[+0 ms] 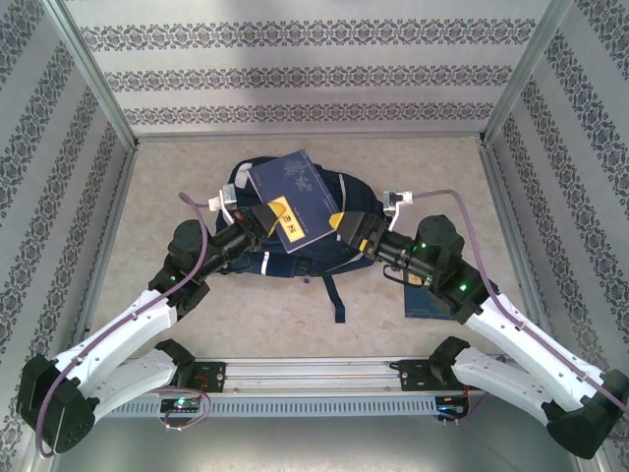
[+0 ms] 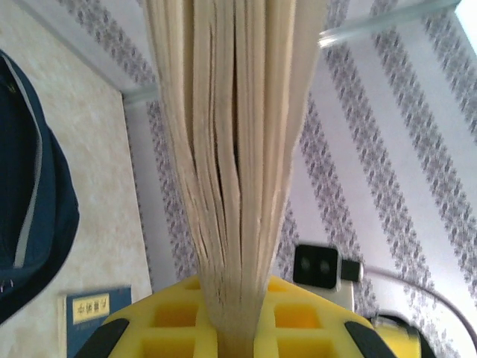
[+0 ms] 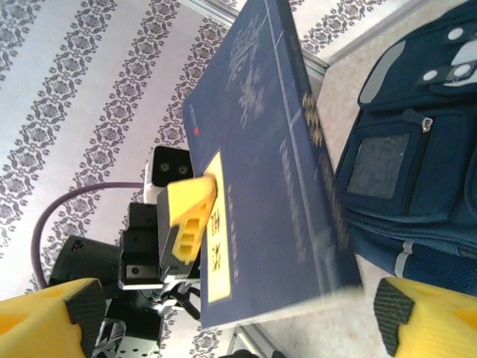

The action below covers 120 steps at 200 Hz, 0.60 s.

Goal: Pack the student bag

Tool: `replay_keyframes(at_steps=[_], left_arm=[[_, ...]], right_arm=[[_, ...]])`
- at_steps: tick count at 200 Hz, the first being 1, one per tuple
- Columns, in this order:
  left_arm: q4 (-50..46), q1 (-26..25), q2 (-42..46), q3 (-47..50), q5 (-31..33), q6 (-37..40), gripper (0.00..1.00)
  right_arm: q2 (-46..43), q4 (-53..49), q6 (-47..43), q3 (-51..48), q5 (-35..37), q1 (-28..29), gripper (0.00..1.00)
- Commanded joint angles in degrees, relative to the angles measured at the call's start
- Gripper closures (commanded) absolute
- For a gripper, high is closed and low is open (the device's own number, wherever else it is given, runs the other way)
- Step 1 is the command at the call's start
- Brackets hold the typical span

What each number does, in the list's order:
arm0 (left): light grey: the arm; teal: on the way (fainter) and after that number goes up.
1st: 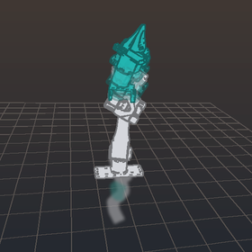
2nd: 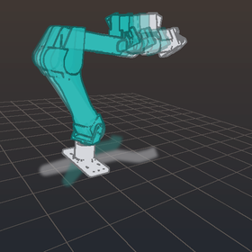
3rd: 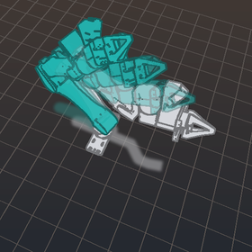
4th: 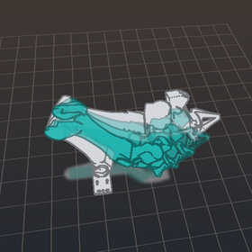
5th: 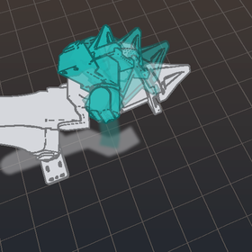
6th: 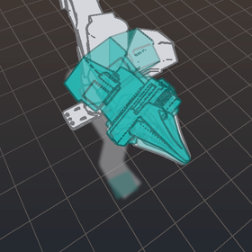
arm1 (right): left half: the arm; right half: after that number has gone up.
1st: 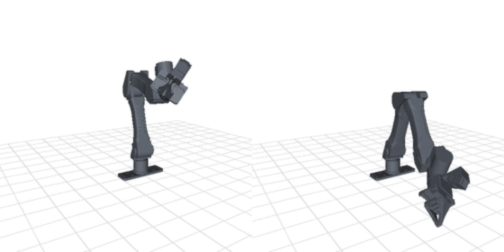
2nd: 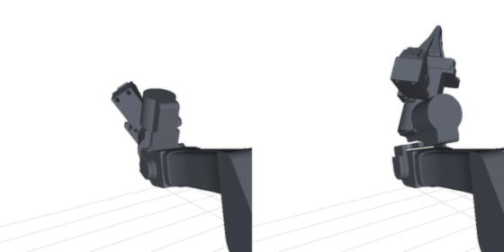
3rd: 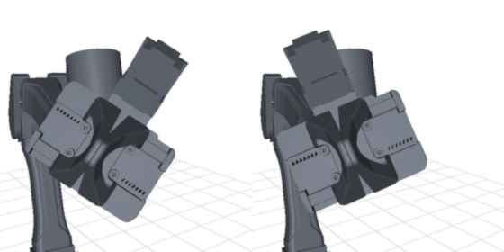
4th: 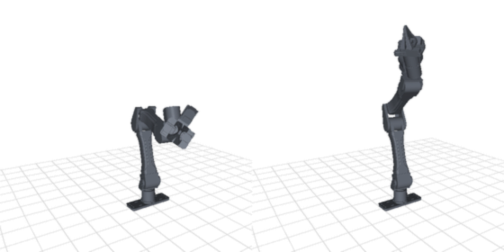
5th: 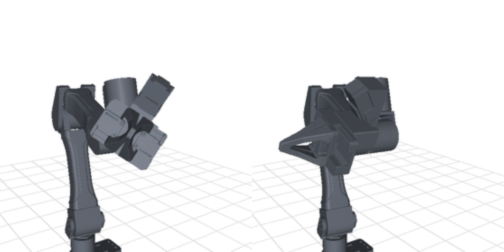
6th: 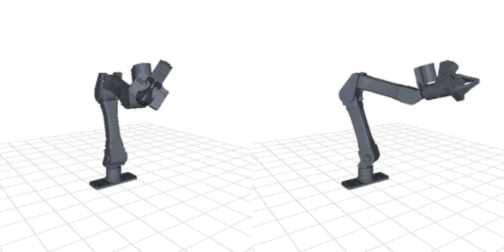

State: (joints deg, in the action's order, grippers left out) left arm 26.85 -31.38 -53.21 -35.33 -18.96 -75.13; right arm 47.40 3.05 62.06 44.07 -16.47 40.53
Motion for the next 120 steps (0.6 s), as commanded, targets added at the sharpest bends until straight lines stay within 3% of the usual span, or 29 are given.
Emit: replay_keyframes(at_steps=[1,26,84,120], left_arm=[[10.3,0.1,1.5,1.5,9.5,-4.3,1.00],[12.4,-0.5,1.8,2.3,12.8,-5.1,1.00],[12.4,-1.6,2.5,1.9,13.5,-4.5,1.00],[12.0,-2.2,3.2,2.6,14.6,-4.3,1.00]], right_arm=[[1.8,6.4,0.4,-0.9,7.5,2.1,0.03],[6.0,15.3,3.8,-2.3,7.9,3.8,0.02],[14.7,28.3,10.5,-2.3,10.9,5.9,0.03],[20.0,32.5,10.1,1.2,11.7,8.2,0.14]])
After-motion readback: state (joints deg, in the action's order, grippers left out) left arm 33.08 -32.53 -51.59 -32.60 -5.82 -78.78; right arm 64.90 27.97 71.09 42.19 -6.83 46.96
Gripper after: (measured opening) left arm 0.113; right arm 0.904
